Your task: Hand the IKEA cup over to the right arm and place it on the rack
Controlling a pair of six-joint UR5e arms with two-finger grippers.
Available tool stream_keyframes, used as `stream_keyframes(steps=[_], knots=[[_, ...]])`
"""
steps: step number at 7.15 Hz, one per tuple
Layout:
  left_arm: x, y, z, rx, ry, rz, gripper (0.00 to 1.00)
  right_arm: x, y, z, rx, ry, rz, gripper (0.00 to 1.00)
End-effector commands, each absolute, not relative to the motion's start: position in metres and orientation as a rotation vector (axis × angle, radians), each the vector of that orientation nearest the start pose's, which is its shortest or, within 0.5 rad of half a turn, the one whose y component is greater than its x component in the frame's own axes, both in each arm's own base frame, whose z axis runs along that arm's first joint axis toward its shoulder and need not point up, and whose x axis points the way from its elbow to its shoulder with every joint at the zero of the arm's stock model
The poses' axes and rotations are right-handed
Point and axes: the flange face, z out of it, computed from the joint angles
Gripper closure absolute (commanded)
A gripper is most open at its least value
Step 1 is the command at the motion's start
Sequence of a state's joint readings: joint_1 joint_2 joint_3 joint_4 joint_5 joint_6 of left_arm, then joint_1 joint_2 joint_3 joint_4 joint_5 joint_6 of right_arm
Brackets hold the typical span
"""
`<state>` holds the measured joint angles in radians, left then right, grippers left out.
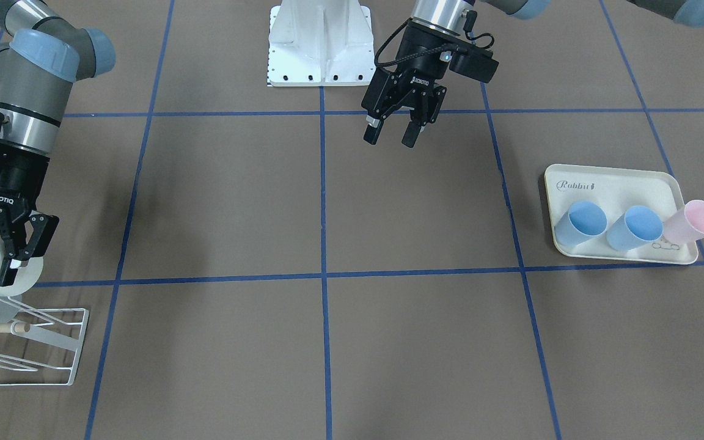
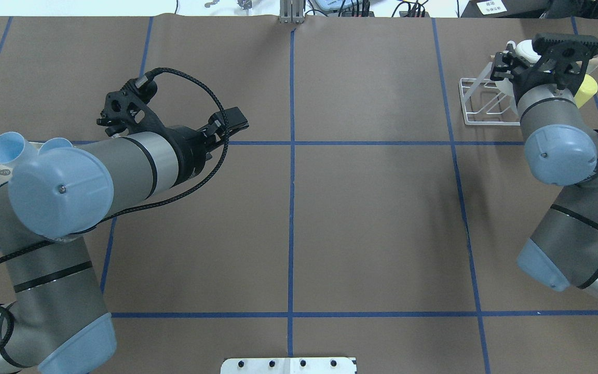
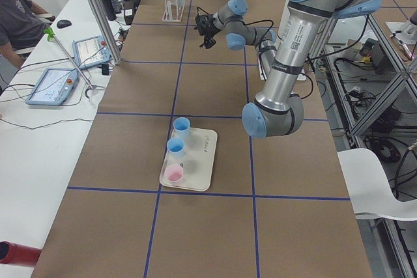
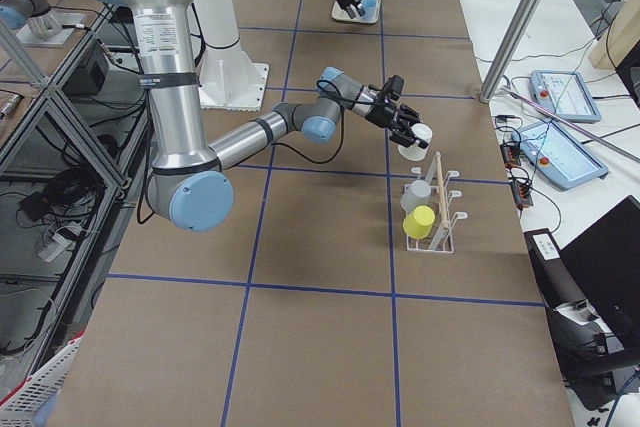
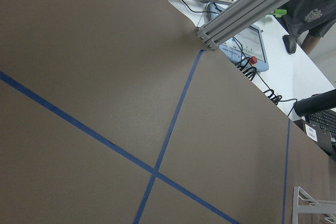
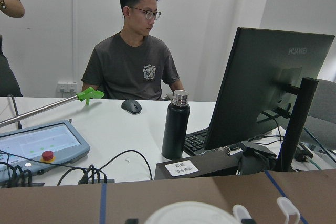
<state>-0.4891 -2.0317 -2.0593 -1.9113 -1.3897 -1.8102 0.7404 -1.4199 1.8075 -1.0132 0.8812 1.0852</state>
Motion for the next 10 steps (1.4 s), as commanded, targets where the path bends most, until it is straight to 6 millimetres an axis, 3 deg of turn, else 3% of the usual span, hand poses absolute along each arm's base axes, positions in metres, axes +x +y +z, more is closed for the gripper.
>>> stream_keyframes(steps=[1, 5, 8, 10], knots=[[0.406, -0.386, 0.156, 0.322, 1.290, -0.737, 0.00, -0.274, -0.517, 0.408, 1.044, -0.358, 0.539, 1.00], [0.406, -0.386, 0.156, 0.319, 1.290, -0.734, 0.00, -0.267, -0.528, 0.425, 1.030, -0.323, 0.553, 1.00], [0.407, -0.385, 0.158, 0.316, 1.288, -0.734, 0.00, -0.287, -0.549, 0.424, 1.026, -0.319, 0.553, 1.00], [0.407, -0.385, 0.157, 0.316, 1.289, -0.734, 0.00, -0.283, -0.547, 0.434, 1.017, -0.305, 0.549, 1.00]])
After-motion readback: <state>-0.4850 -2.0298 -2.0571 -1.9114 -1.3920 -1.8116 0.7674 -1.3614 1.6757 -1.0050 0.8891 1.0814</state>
